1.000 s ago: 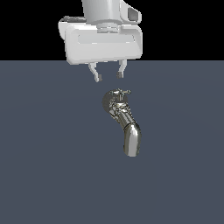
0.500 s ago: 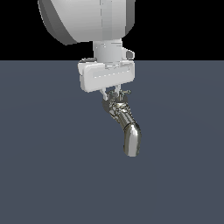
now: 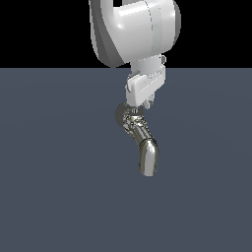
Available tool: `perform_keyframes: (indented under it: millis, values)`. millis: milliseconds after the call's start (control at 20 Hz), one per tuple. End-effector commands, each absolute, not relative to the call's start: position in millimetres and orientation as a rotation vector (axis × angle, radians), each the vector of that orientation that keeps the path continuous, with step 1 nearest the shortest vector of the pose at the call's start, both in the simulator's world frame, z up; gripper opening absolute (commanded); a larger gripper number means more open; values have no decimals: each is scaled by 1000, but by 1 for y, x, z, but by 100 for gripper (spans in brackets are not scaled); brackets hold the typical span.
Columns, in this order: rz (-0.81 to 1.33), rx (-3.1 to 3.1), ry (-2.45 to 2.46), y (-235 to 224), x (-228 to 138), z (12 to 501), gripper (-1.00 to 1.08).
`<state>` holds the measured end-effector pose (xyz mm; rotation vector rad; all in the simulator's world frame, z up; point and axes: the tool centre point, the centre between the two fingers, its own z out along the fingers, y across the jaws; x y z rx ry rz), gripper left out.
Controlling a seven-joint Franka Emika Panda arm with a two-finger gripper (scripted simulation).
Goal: Turn on the faucet by rotating a designated handle.
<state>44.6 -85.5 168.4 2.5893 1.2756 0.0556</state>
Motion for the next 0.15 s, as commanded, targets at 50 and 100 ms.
perform_keyframes:
  millis: [50,100]
  values:
    - [129,2440,1493,1,73,170,-59]
    - [128,2441,1492,1,73,170,-59]
